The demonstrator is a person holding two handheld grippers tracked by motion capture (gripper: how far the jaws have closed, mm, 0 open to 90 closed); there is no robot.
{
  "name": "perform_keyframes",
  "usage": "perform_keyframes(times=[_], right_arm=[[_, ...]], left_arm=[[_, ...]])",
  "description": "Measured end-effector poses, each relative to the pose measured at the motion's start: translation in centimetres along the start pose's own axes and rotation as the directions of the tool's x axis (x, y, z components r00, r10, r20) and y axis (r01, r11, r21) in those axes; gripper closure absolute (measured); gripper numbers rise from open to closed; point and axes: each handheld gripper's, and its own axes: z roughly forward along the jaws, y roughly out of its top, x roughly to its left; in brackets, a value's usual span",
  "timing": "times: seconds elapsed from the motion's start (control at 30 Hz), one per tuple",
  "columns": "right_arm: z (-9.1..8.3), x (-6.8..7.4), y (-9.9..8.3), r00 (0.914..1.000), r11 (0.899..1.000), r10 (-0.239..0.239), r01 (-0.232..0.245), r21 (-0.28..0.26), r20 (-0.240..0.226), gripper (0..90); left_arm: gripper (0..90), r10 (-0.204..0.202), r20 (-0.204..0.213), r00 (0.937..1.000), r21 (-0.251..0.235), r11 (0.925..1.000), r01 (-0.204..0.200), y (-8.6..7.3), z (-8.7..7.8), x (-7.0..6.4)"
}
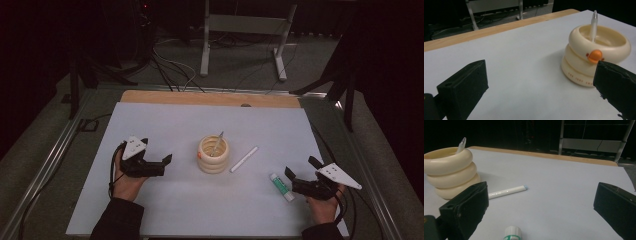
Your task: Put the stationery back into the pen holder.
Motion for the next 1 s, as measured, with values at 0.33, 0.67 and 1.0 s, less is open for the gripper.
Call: perform_keyframes(times=[0.33,0.67,1.0], right_arm=[[0.2,0.1,0.0,0.9999,1.0,0.001,-0.002,0.016,0.011,0.2],[-0.2,0.0,0.1,0.9998,0.999,0.019,-0.02,0.027,0.009,0.2],[-0.5,0.0,1.8,0.9996,0.996,0.025,-0.024,0.089,-0.014,0.1]], left_arm=[[0.1,-0.013,-0.016,0.9998,-0.038,0.9992,0.013,-1.6,-1.5,0.9],[0.1,-0.041,-0.025,0.9988,-0.053,0.9978,0.04,-2.0,-2.5,1.6],[0.1,-0.044,-0.024,0.9987,-0.068,0.9968,0.043,-2.0,-2.7,1.5]])
